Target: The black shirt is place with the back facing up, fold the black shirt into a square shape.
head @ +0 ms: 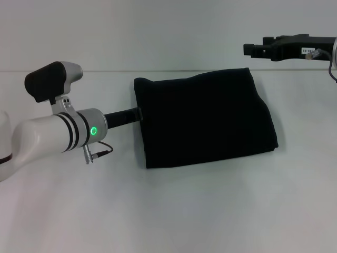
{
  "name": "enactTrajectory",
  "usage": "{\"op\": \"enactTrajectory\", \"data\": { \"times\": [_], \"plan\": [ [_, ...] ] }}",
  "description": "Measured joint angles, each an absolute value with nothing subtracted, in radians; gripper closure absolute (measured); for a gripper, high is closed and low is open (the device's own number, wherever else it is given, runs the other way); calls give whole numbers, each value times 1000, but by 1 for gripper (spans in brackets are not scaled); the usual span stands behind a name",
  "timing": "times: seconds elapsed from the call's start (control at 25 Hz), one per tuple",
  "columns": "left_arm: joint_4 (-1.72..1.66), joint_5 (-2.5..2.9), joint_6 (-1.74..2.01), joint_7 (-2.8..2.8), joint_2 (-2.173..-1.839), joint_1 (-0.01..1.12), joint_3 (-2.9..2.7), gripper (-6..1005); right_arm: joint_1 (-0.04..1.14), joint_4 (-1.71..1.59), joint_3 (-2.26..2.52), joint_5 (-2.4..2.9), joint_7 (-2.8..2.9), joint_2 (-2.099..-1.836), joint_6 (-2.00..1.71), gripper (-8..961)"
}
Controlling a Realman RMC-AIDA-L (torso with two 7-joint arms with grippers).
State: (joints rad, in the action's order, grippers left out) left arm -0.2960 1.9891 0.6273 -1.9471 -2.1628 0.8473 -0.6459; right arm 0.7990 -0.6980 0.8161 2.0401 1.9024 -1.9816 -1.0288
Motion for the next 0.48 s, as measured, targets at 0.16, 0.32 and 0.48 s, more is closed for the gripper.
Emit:
{"op": "enactTrajectory", "data": {
  "times": [0.16, 0.32, 0.48],
  "plan": [
    [-298, 1984, 655, -1957, -2163, 845, -637, 964, 798, -698, 816, 2040, 1902, -1982, -1029, 252],
    [-302, 1967, 683, -1959, -2163, 844, -632, 982, 797, -698, 814, 2040, 1908, -1982, -1029, 296],
    [-298, 1960, 677, -1960, -2163, 847, -634, 904, 798, -696, 813, 2040, 1909, -1982, -1030, 361]
  ]
}}
